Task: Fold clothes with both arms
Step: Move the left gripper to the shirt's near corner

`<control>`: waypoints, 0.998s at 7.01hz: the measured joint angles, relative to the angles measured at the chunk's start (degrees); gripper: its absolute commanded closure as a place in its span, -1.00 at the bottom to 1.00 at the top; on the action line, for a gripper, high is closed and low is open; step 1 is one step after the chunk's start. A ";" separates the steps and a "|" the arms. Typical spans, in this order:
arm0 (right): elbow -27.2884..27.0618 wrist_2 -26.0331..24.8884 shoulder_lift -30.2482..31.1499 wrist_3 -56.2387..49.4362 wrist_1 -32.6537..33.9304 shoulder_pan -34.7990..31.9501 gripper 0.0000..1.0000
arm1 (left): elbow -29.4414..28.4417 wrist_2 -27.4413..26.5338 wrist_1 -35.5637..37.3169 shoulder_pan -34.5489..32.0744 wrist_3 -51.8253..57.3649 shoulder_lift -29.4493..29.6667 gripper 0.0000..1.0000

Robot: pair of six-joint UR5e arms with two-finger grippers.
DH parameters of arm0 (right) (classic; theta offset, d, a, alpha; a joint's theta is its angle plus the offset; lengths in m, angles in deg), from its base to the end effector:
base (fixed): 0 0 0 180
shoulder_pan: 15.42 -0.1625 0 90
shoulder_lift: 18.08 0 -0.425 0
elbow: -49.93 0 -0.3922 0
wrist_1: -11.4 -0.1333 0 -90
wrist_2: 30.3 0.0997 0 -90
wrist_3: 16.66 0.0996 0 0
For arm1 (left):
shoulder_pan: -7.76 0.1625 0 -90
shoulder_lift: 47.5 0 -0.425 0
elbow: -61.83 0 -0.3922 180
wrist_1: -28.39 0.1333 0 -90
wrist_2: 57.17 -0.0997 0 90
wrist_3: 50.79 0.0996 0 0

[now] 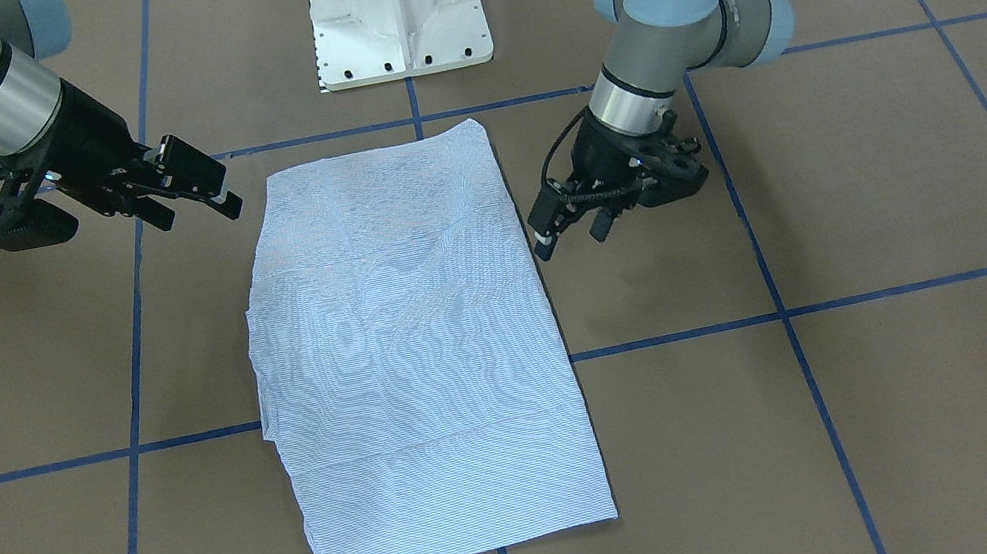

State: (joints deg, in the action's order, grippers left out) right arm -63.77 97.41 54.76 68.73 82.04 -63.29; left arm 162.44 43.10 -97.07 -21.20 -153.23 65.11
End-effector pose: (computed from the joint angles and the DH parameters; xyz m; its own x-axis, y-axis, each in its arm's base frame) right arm -0.3085 -0.4490 0.2646 0.3506 0.2929 0.8895 -0.2031 0.9510 -0.2331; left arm 0.4857 -0.4008 0.2827 0.2393 -0.3747 -0.8957 0.3919 0.8813 -0.2640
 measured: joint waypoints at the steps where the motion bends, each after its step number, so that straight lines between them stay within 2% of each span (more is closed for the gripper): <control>1: 0.11 -0.33 0.01 -0.26 -0.02 0.01 -1.00 | 3.58 -1.85 2.86 5.16 -5.34 -1.34 -0.96; 4: 0.15 -0.25 -0.10 -0.57 0.02 -0.03 -1.00 | 5.07 -5.74 7.52 15.46 -13.87 -1.01 -0.65; 6: 0.19 0.02 -0.16 -0.87 0.02 -0.03 -1.00 | 3.89 -6.08 8.39 16.82 -14.78 -0.41 -0.33; 7: 0.21 0.07 -0.16 -0.93 0.02 -0.03 -1.00 | 3.50 -6.10 8.50 16.88 -14.83 -0.06 -0.24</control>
State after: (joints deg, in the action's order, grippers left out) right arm -63.56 97.47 54.60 67.80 82.07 -63.32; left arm 165.95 37.00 -88.57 -4.31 -168.06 65.05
